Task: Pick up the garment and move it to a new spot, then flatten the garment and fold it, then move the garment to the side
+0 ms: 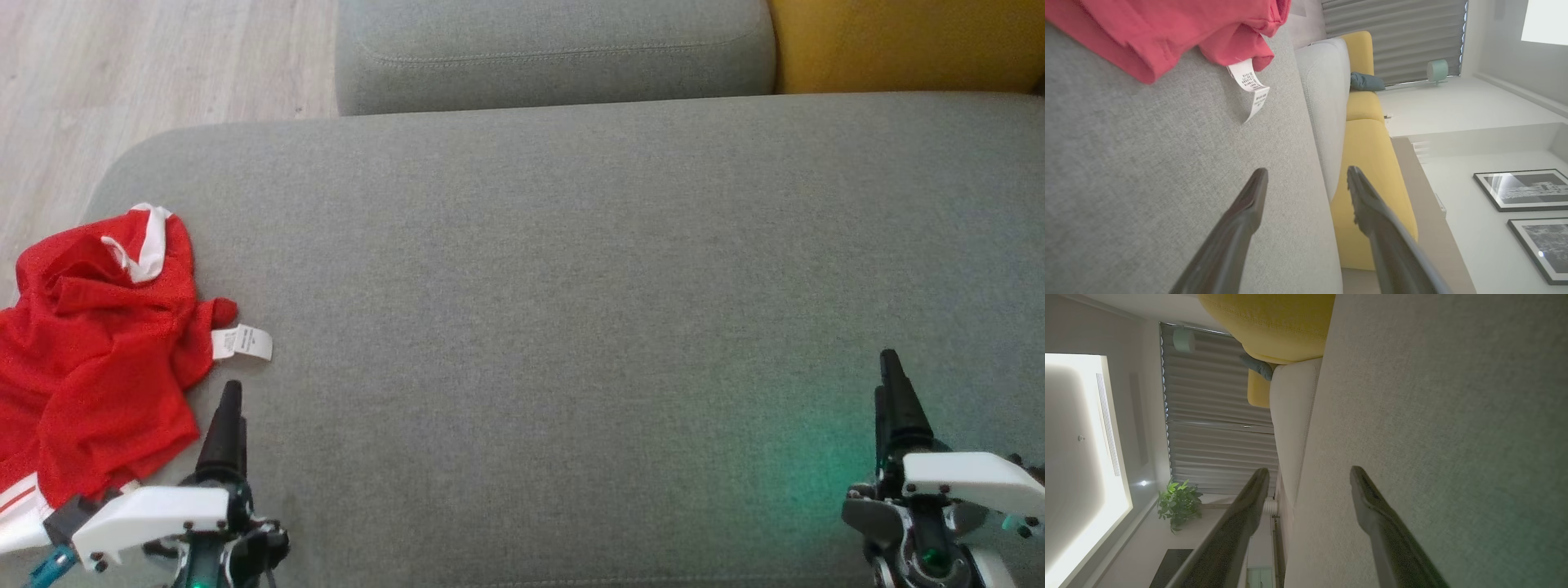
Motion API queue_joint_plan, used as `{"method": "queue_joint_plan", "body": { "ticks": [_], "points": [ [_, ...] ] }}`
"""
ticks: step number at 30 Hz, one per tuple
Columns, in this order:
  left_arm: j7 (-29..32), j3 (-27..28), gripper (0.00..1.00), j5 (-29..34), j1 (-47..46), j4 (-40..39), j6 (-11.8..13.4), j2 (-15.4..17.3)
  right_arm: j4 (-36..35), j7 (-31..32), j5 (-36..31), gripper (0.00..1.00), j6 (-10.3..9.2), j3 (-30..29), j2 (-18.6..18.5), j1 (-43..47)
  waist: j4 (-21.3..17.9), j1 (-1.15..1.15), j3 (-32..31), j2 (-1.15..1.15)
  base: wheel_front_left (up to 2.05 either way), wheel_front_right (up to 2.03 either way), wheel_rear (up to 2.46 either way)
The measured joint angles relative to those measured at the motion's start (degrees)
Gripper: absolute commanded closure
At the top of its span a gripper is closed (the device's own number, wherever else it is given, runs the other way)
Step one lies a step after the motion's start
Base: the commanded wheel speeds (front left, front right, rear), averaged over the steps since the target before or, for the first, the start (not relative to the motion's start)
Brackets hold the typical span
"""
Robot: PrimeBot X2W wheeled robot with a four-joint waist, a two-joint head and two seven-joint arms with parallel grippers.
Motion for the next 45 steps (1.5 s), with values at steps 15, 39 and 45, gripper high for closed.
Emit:
{"method": "queue_joint_plan", "body": {
  "ticks": [15, 39, 45],
  "points": [
    [-2.08, -1.87, 0.00, 11.89, -1.03, 0.77, 0.94, 0.05, 1.70, -2.32, -11.50, 0.00, 0.00, 1.90, -0.07, -1.28, -0.25, 0.00, 0.46, 0.00, 0.00, 0.00, 0.00],
    [-6.08, -3.64, 0.00, 29.60, -1.88, -2.44, 4.75, 0.29, -2.18, -6.25, -30.20, 0.00, 0.00, 2.93, 0.00, -3.13, -0.82, 0.00, 1.24, 0.00, 0.00, 0.00, 0.00],
    [-7.08, -4.08, 0.00, 33.99, -1.88, -2.80, 5.99, 0.30, -2.10, -7.27, -35.08, 0.00, 0.00, 3.63, 0.01, -3.13, -1.02, 0.00, 1.39, 0.00, 0.00, 0.00, 0.00]
  ]
}}
